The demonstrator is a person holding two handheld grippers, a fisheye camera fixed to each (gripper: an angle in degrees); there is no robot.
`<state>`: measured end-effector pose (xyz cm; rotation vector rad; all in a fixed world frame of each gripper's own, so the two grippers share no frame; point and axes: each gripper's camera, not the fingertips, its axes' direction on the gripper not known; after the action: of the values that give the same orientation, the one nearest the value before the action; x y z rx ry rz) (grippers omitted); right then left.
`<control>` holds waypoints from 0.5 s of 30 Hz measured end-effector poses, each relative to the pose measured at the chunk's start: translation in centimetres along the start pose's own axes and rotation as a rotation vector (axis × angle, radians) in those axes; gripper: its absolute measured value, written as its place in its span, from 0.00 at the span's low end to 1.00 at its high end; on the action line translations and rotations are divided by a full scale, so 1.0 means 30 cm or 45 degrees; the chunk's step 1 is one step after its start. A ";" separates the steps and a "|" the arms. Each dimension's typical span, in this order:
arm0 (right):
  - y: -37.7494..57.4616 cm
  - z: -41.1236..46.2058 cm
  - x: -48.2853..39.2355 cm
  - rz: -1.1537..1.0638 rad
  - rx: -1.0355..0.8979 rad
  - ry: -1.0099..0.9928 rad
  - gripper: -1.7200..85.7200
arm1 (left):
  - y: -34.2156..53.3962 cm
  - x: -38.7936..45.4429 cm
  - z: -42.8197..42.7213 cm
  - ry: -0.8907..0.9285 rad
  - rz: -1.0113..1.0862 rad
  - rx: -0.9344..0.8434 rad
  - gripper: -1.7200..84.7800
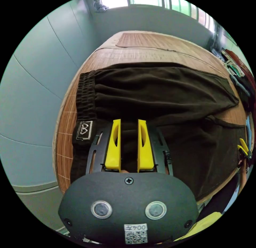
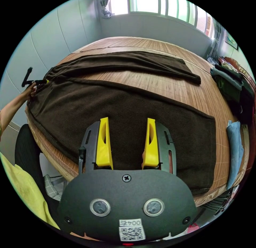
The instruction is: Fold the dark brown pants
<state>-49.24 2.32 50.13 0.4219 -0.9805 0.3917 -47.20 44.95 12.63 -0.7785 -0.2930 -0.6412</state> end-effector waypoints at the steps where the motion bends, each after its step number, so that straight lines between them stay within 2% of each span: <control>1: 0.000 0.014 0.001 0.008 0.000 -0.004 0.24 | -0.007 -0.024 0.024 0.007 -0.005 -0.032 0.12; 6: -0.001 0.070 0.008 0.016 0.002 -0.017 0.24 | -0.002 -0.084 -0.029 0.128 -0.019 0.024 0.11; 11: -0.010 0.138 0.019 0.021 0.004 -0.027 0.24 | -0.011 -0.093 -0.126 0.173 0.027 0.202 0.11; 15: -0.021 0.186 0.023 0.019 0.004 -0.022 0.24 | -0.081 -0.104 -0.047 0.038 0.013 -0.029 0.11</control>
<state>-52.54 -0.98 53.34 0.4218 -1.0000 0.4037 -51.13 43.94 11.57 -0.7909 -0.2545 -0.6471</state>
